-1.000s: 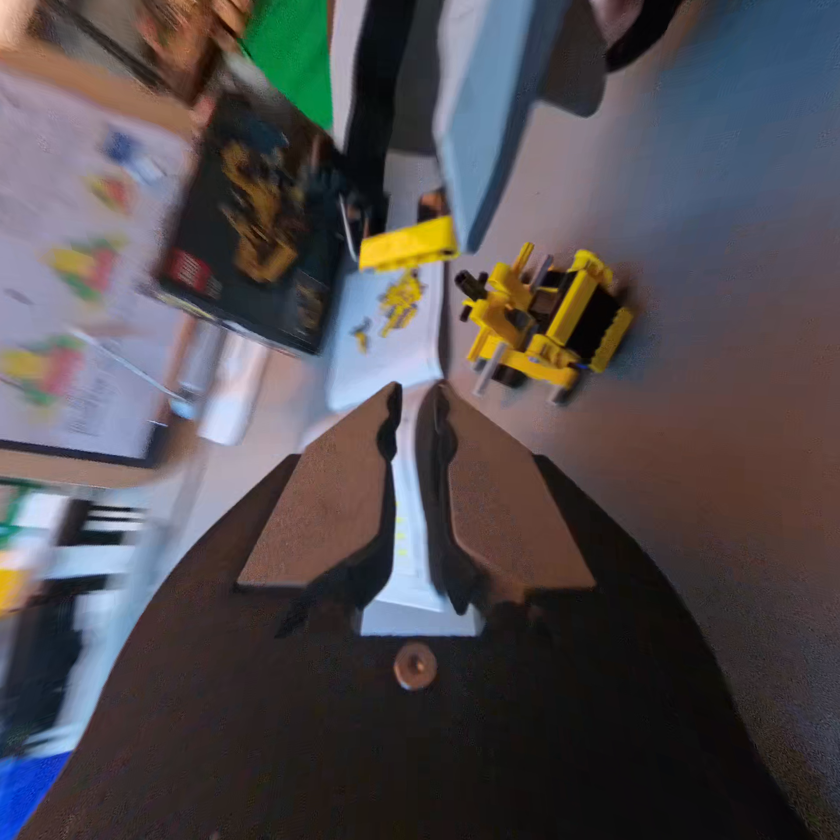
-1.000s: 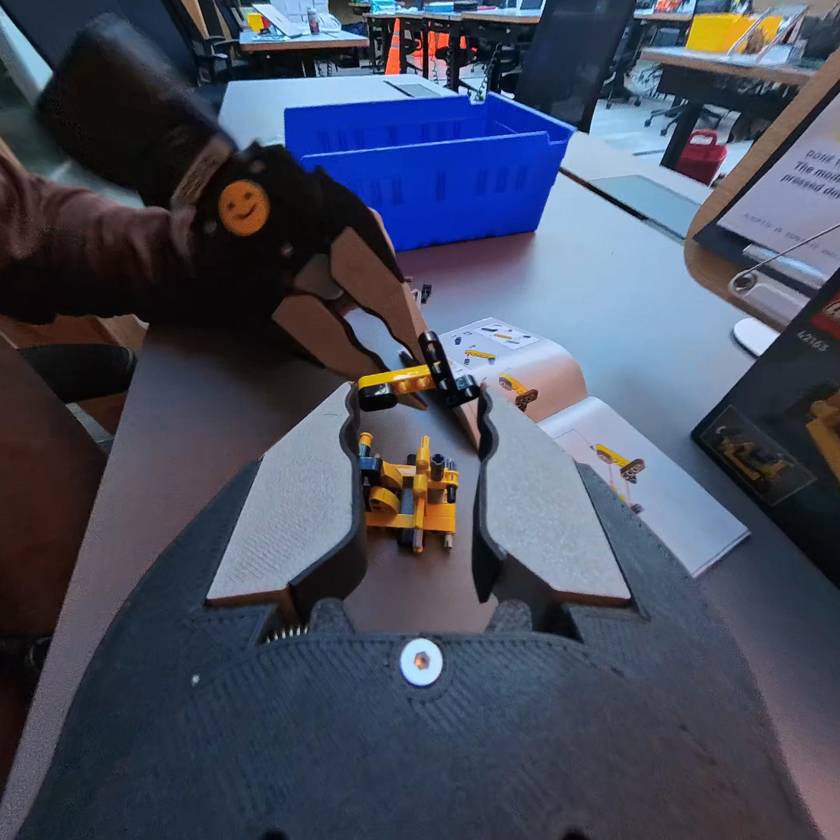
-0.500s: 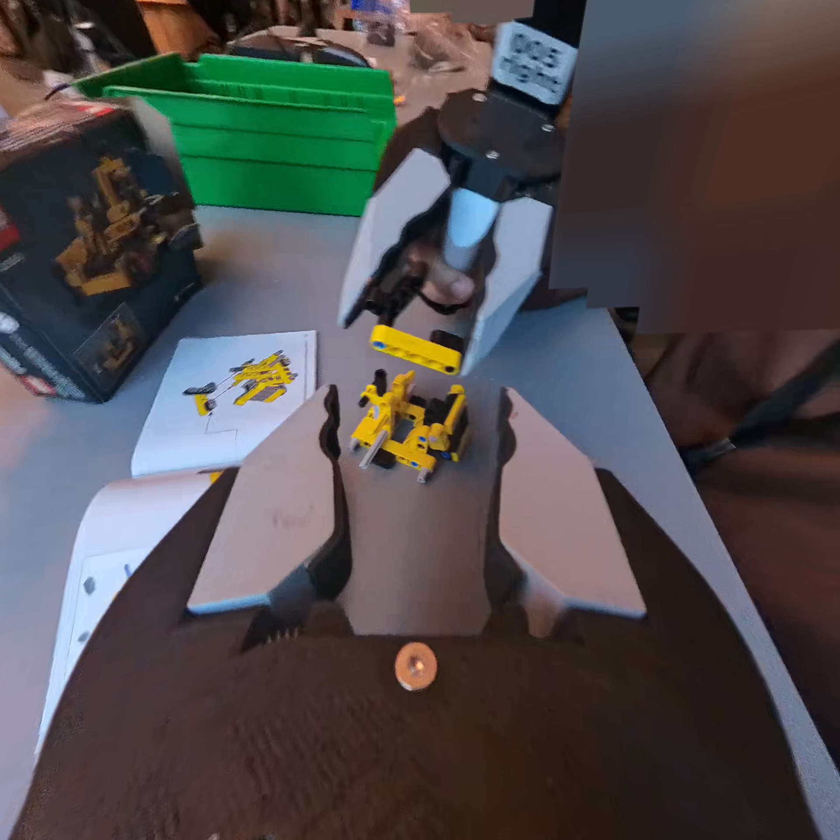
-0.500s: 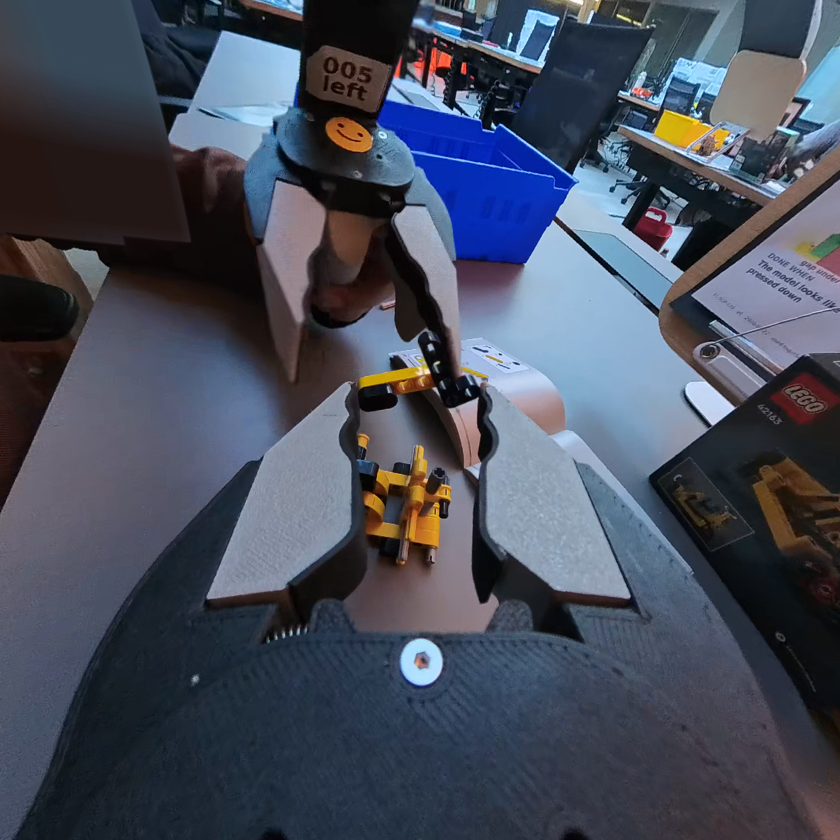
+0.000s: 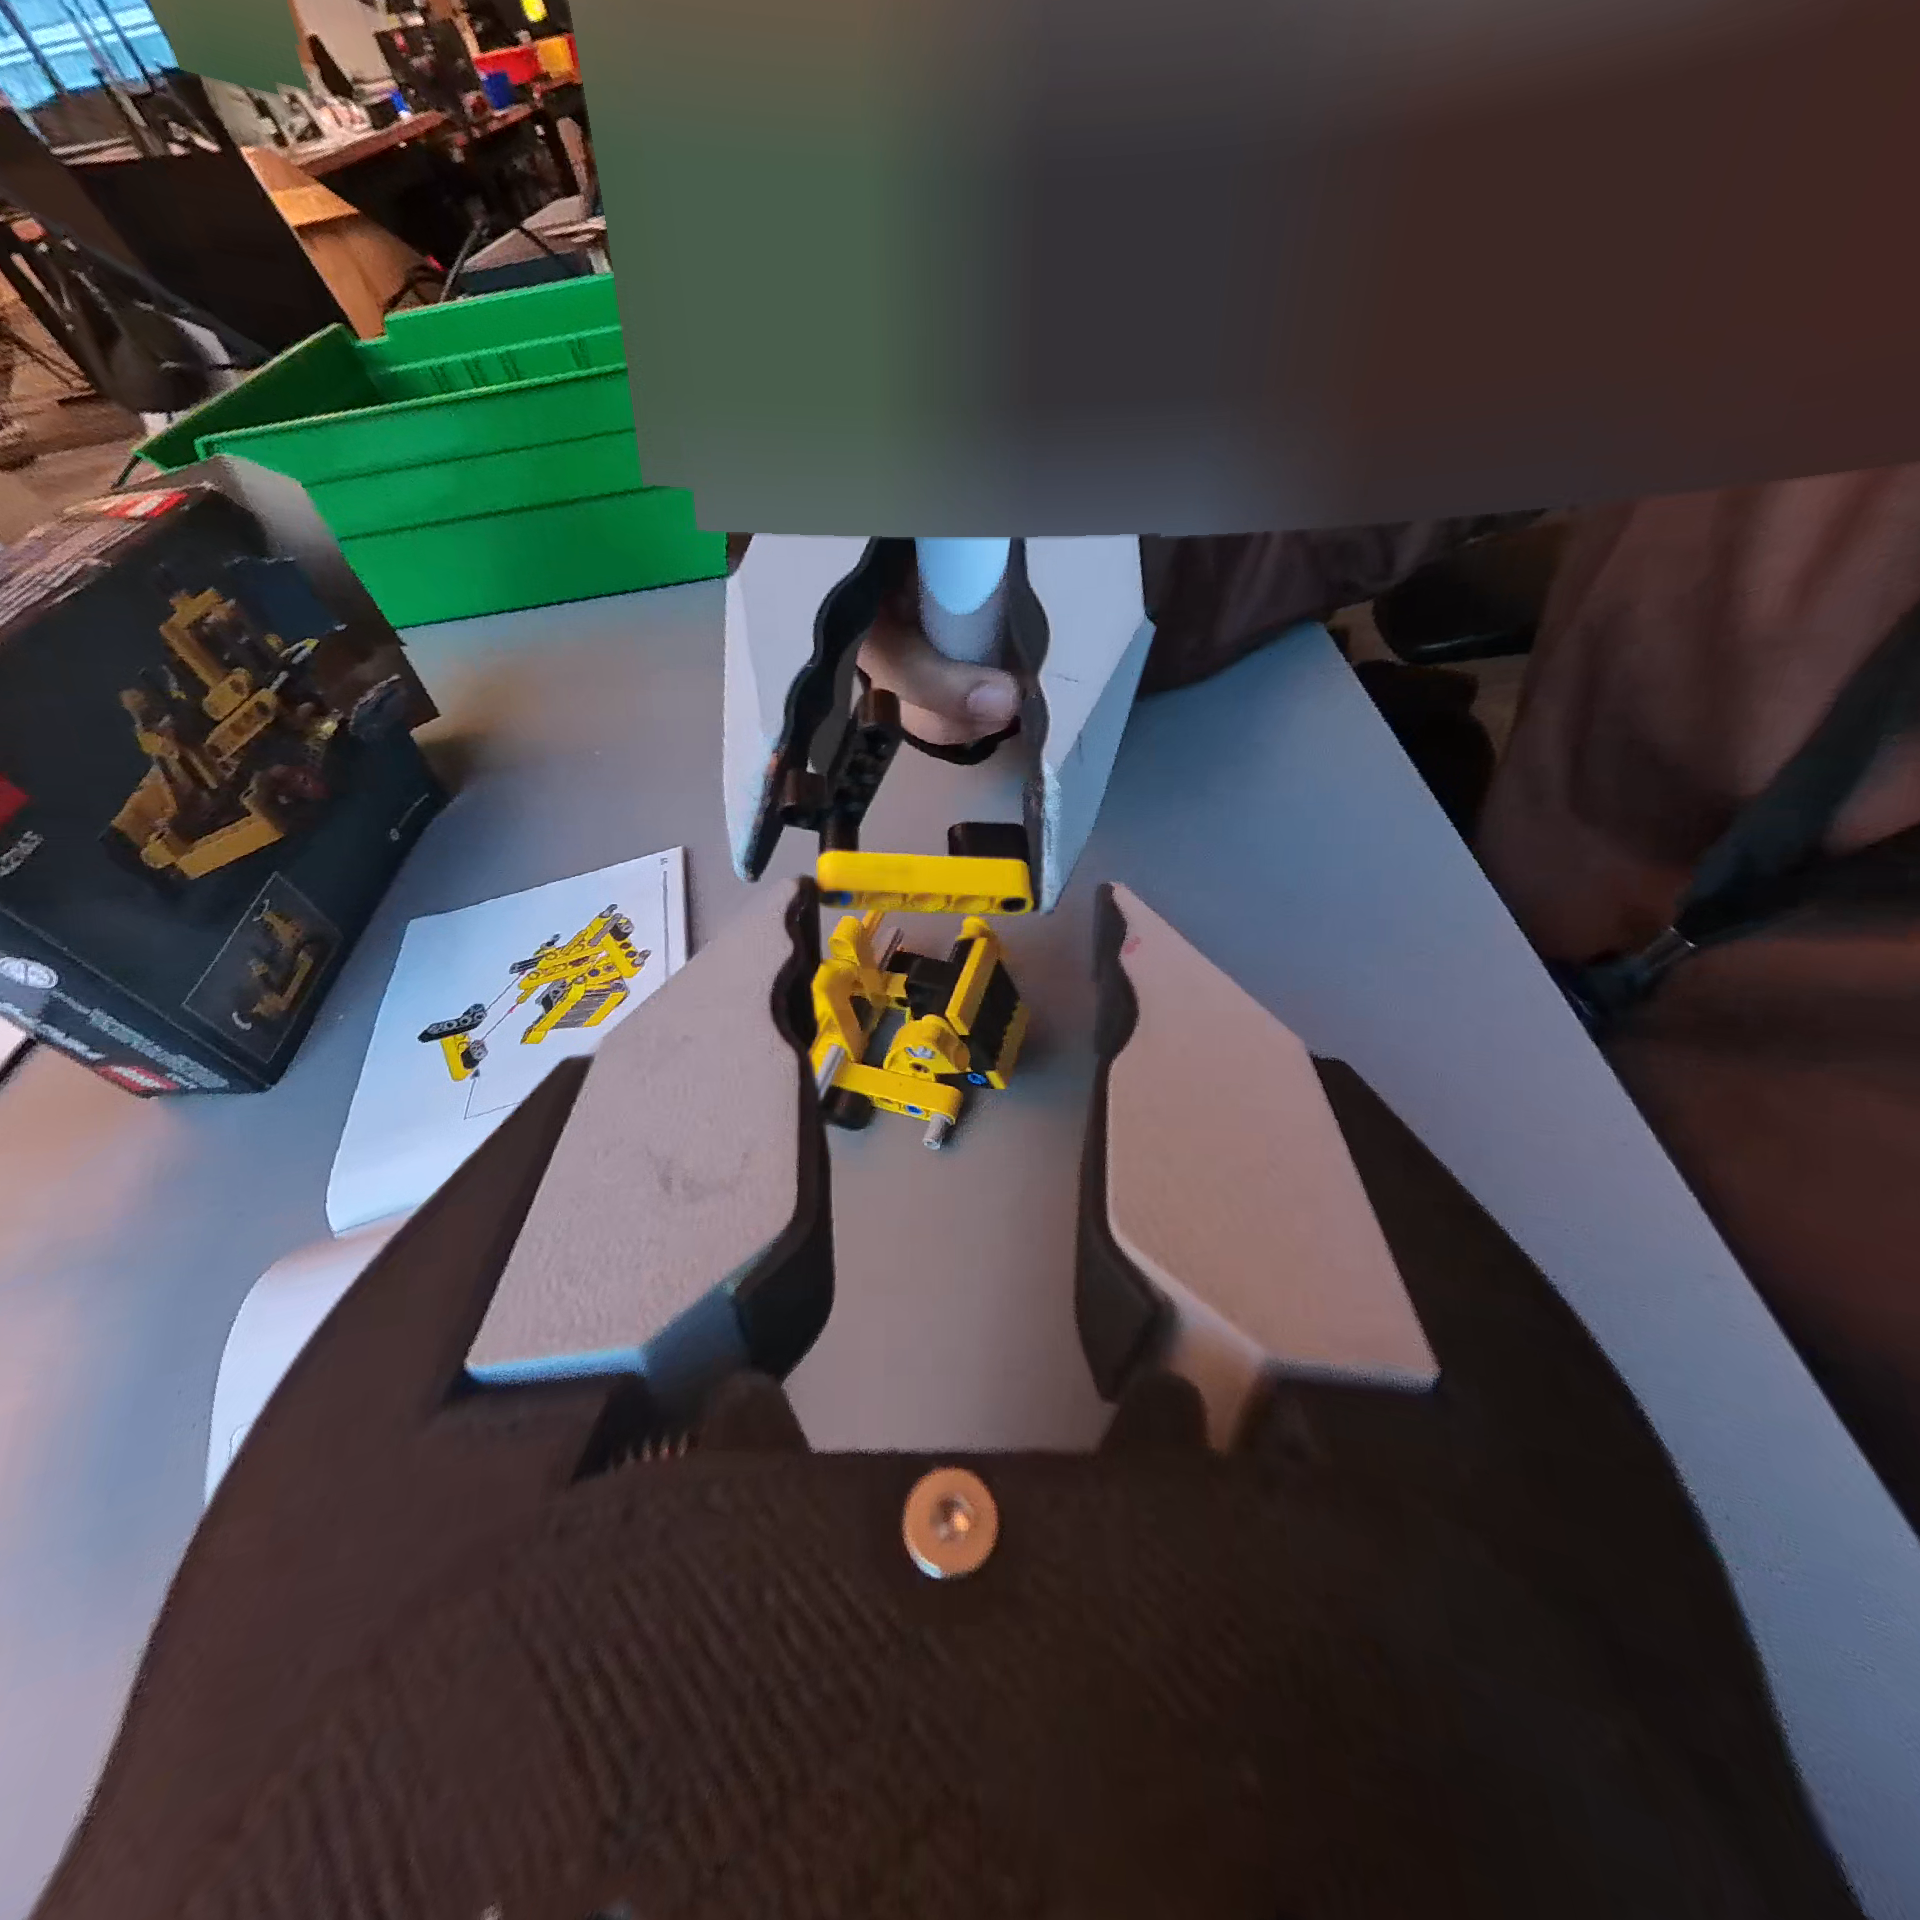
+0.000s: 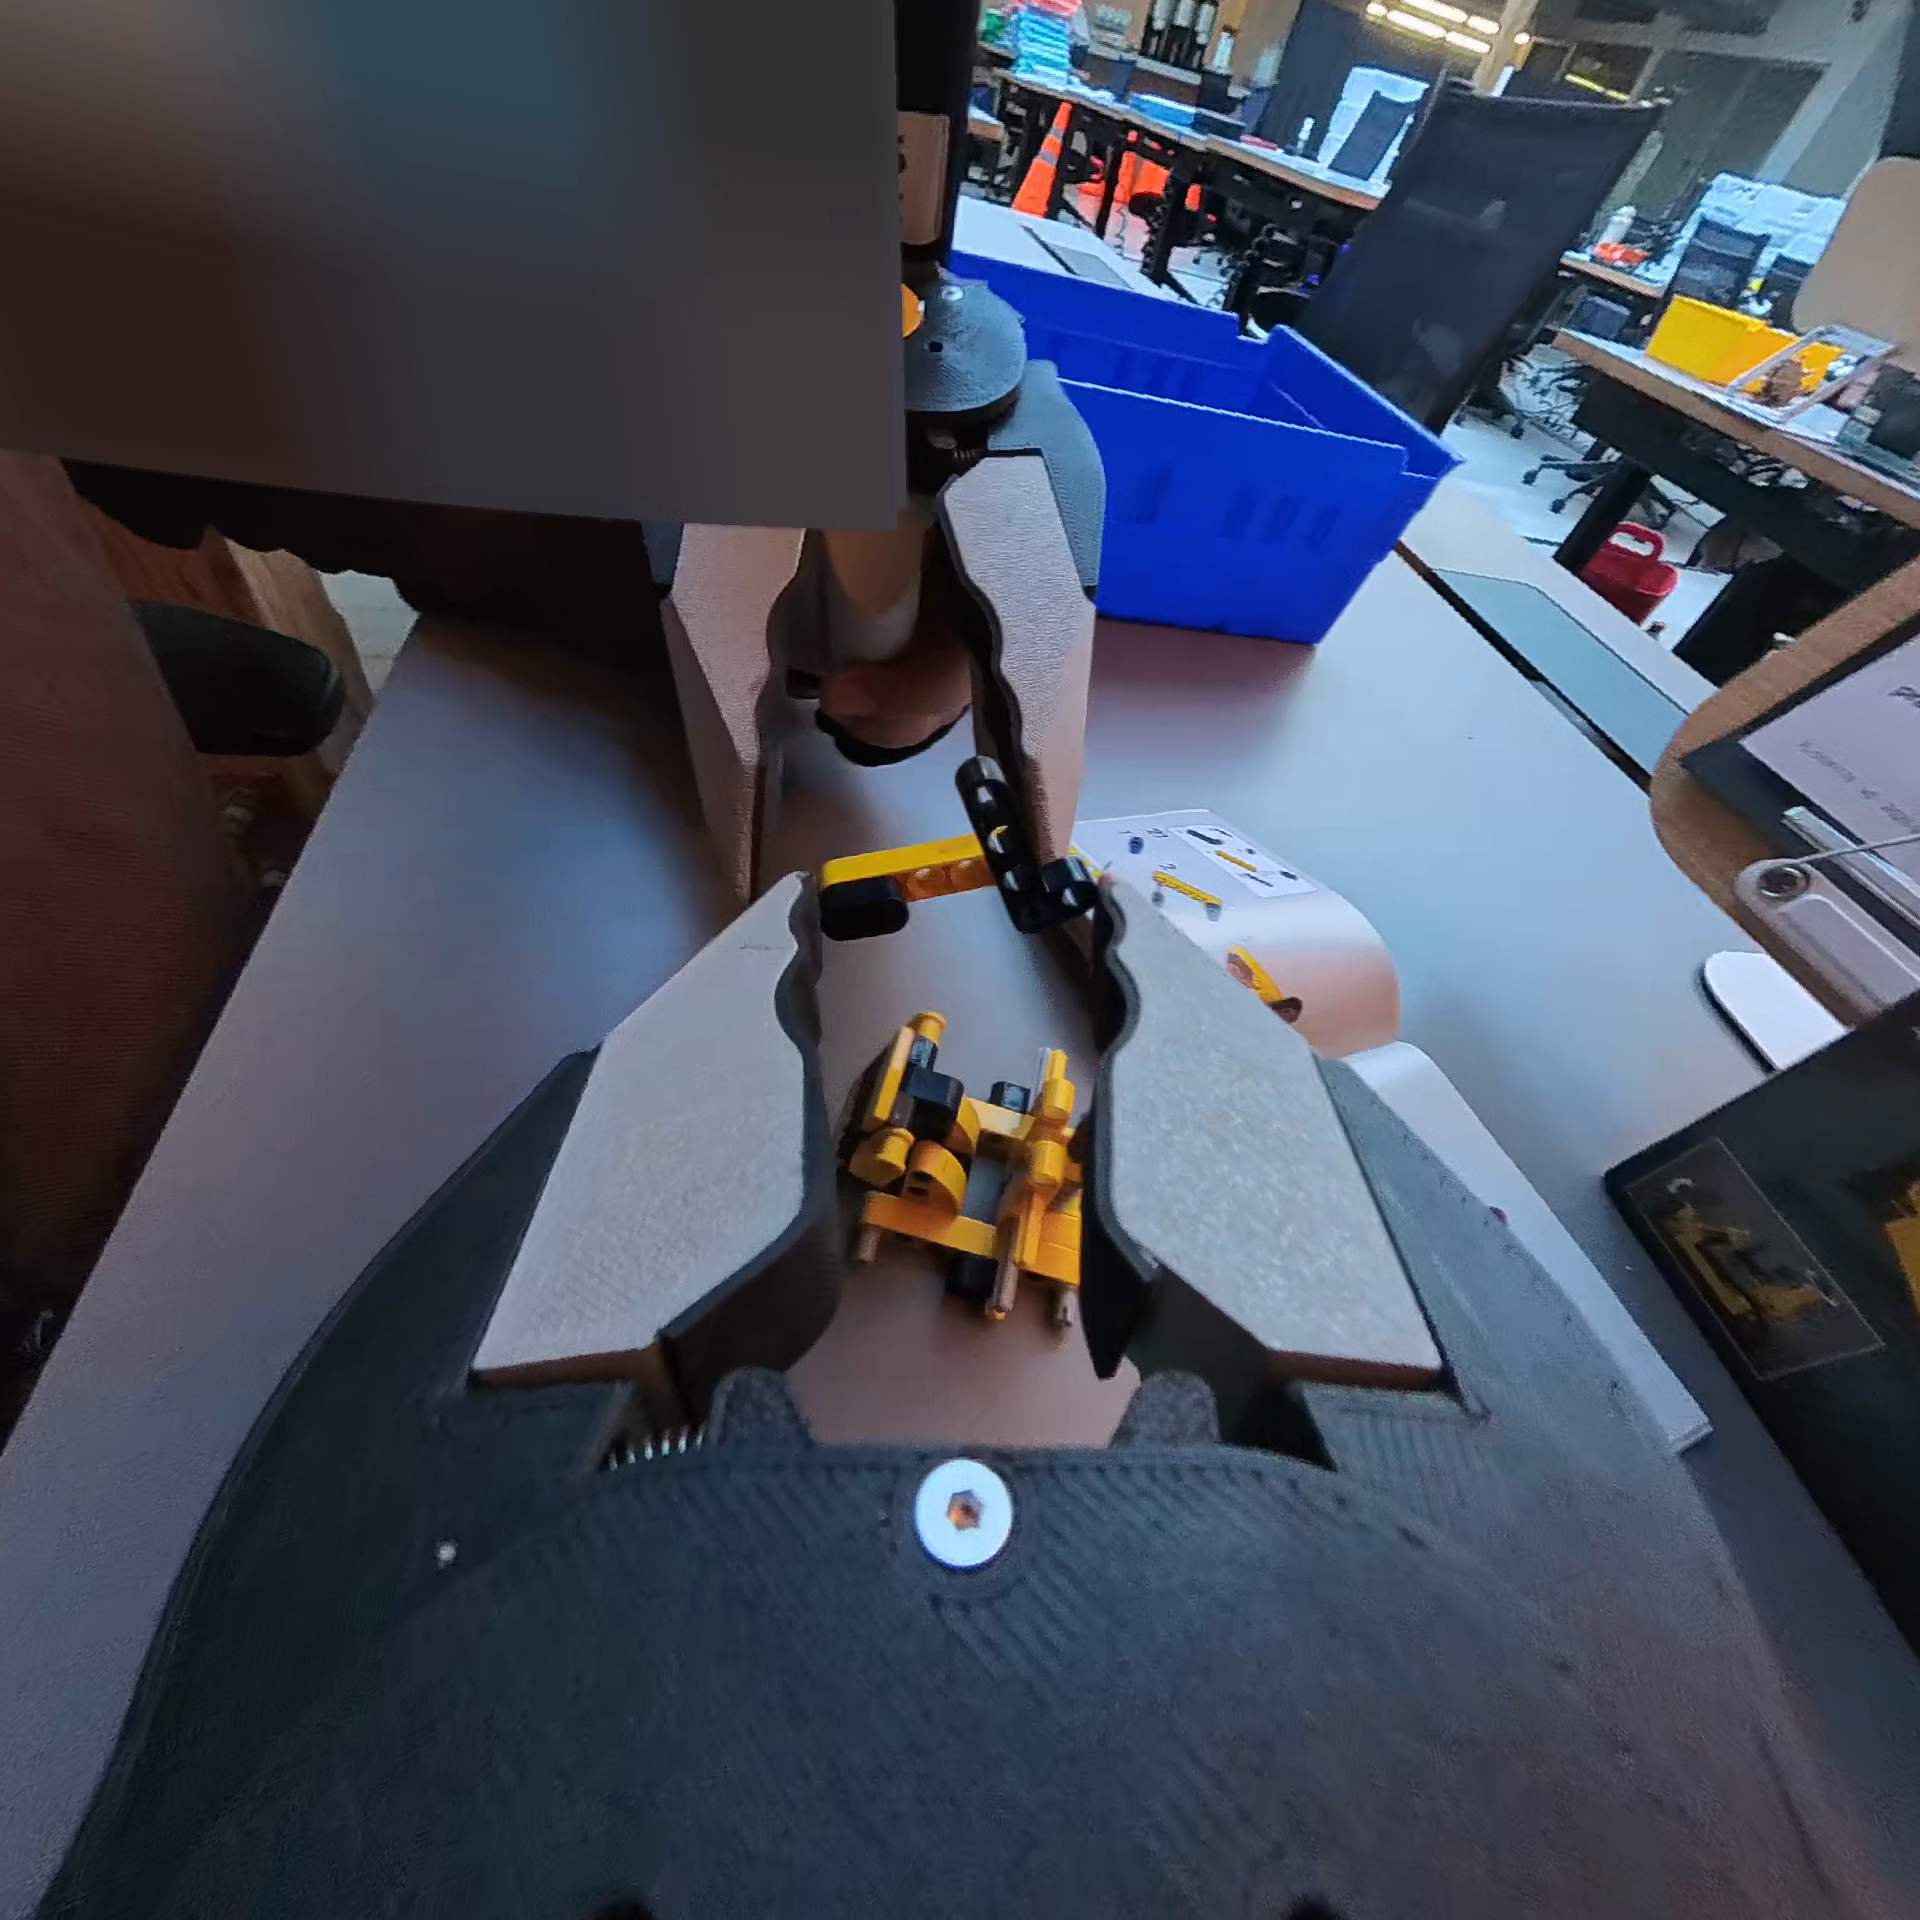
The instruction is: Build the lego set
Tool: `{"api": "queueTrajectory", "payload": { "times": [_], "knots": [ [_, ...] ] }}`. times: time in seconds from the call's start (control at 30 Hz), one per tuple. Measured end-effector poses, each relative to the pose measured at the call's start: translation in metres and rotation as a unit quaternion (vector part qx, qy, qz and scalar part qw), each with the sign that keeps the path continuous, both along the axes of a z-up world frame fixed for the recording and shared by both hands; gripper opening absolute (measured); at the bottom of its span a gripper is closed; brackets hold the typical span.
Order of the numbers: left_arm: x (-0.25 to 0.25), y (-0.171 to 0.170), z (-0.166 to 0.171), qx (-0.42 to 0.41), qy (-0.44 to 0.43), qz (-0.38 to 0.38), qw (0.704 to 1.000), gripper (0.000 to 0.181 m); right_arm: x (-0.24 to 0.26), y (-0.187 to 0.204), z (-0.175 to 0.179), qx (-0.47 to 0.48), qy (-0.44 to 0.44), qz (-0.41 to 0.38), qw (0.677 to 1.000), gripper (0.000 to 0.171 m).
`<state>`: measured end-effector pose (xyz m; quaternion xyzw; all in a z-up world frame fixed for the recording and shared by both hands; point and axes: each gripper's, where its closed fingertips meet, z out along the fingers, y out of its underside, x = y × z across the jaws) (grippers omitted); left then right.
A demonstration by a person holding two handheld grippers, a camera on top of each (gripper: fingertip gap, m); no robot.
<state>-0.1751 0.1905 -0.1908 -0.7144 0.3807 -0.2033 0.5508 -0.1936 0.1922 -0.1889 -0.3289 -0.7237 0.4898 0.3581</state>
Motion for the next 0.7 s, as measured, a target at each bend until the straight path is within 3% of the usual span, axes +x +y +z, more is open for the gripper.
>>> {"api": "queueTrajectory", "payload": {
  "times": [0.47, 0.7],
  "knots": [
    [0.005, -0.010, -0.014, -0.025, 0.020, -0.034, 0.999, 0.042, 0.008, -0.013, -0.014, 0.003, -0.048, 0.037, 0.998, 0.049],
    [0.003, -0.012, -0.006, -0.197, -0.162, -0.059, 0.965, 0.046, 0.006, -0.007, -0.001, 0.056, 0.013, 0.003, 0.998, 0.049]
  ]
}}
